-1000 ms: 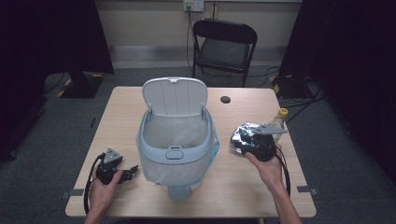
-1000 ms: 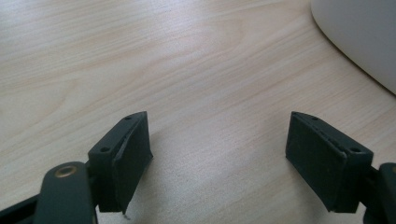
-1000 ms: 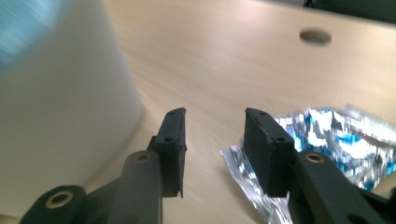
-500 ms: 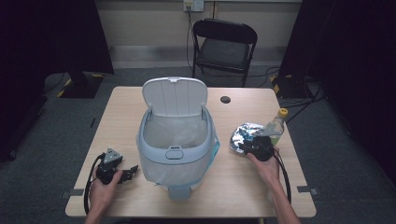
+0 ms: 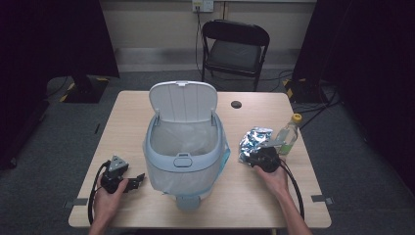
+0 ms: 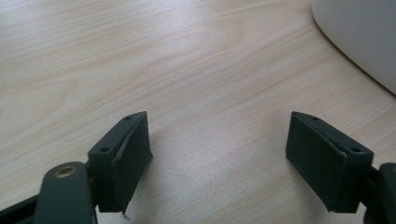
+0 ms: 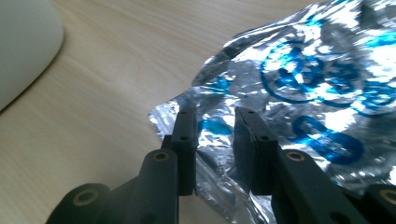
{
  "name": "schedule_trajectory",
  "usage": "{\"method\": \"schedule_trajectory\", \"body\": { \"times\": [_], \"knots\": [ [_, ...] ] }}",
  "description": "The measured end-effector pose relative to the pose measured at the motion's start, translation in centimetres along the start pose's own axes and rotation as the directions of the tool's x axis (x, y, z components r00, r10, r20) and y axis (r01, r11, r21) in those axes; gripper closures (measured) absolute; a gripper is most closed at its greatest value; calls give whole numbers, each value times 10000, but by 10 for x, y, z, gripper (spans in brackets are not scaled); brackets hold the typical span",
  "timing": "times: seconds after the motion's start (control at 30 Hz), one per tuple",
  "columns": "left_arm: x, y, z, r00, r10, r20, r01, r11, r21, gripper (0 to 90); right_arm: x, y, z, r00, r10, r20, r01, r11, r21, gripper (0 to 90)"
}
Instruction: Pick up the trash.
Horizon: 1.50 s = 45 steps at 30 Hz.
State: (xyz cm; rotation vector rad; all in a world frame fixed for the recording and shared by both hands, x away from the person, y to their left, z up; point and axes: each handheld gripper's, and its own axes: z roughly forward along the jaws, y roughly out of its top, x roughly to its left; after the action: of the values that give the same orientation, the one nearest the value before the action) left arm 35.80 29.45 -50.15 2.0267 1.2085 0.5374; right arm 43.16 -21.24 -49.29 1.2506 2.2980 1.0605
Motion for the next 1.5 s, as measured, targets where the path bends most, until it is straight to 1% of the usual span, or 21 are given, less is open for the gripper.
{"method": "schedule_trajectory", "body": {
  "times": [0.1, 0.2, 0.3, 0.43, 0.47, 0.57, 0.6, 0.63, 0.67, 0.8, 0.87, 0.93, 0.97, 1.03, 1.07, 1.1, 1.17, 1.23, 1.27, 1.43, 1.5],
  "knots": [
    [0, 0, 0, 10000, 1, 0, -1, 10000, 1, 214, 8, -1, 1, 9994, -47, -356, 45, 10000, -64, 709],
    [0, 0, 0, 10000, 17, 0, -17, 10000, 14, 214, 15, 0, 2, 9983, -241, -522, 244, 9997, 34, 723],
    [0, 0, 0, 10000, 17, -1, -17, 10000, 13, 214, 22, -1, 0, 9974, -414, -597, 421, 9990, 115, 722],
    [0, 0, 0, 10000, 17, -1, -17, 10000, 14, 214, 28, -6, -6, 9963, -437, -746, 458, 9986, 266, 723],
    [0, 0, 0, 10000, 16, 0, -16, 10000, 14, 214, 30, -7, -7, 9953, -457, -855, 476, 9986, 208, 722],
    [0, 0, 0, 10000, 19, -2, -19, 10000, 15, 214, 35, -9, -11, 9940, -559, -937, 597, 9975, 385, 722],
    [0, 0, 0, 10000, 0, -1, 0, 10000, 0, 214, 36, -10, -13, 9942, -496, -954, 541, 9975, 459, 703],
    [0, 0, 0, 10000, 15, -2, -15, 10000, 13, 214, 35, -10, -15, 9946, -442, -937, 490, 9976, 493, 682],
    [0, 0, 0, 10000, 18, 0, -18, 10000, 15, 214, 32, -11, -17, 9962, -273, -833, 303, 9989, 348, 681],
    [0, 0, 0, 10000, 0, -1, 0, 10000, 1, 214, 18, -8, -37, 9981, 240, -562, -265, 9987, -436, 686],
    [0, 0, 0, 10000, 51, -2, -51, 10000, 21, 214, 13, -7, -44, 9986, 432, -315, -449, 9974, -563, 688],
    [0, 0, 0, 10000, 19, -3, -19, 10000, 16, 214, 4, -7, -51, 9981, 613, 74, -606, 9956, -717, 692],
    [0, 0, 0, 10000, 19, -3, -19, 10000, 16, 214, 4, -7, -51, 9981, 613, 74, -606, 9956, -717, 692],
    [0, 0, 0, 10000, 17, -1, -17, 10000, 16, 214, -5, -8, -57, 9960, 828, 339, -796, 9932, -855, 679],
    [0, 0, 0, 10000, 17, 0, -17, 10000, 16, 214, -9, -9, -59, 9950, 942, 339, -909, 9918, -898, 664],
    [0, 0, 0, 10000, 31, -1, -31, 10000, 7, 214, -11, -10, -59, 9950, 935, 338, -902, 9920, -879, 661],
    [0, 0, 0, 10000, 3, 0, -3, 10000, 5, 214, -15, -13, -57, 9933, 989, 592, -944, 9928, -741, 648],
    [0, 0, 0, 10000, 31, 6, -31, 10000, 18, 214, -17, -14, -56, 9926, 1028, 650, -981, 9926, -714, 648],
    [0, 0, 0, 10000, 1, 0, -1, 10000, 3, 214, -22, -17, -51, 9900, 1176, 784, -1135, 9920, -547, 637],
    [0, 0, 0, 10000, 15, 5, -15, 10000, 9, 214, -27, -19, -40, 9900, 1215, 719, -1195, 9923, -314, 592],
    [0, 0, 0, 10000, 19, -2, -19, 10000, 18, 214, -28, -19, -36, 9894, 1192, 824, -1178, 9928, -217, 592]
  ]
}}
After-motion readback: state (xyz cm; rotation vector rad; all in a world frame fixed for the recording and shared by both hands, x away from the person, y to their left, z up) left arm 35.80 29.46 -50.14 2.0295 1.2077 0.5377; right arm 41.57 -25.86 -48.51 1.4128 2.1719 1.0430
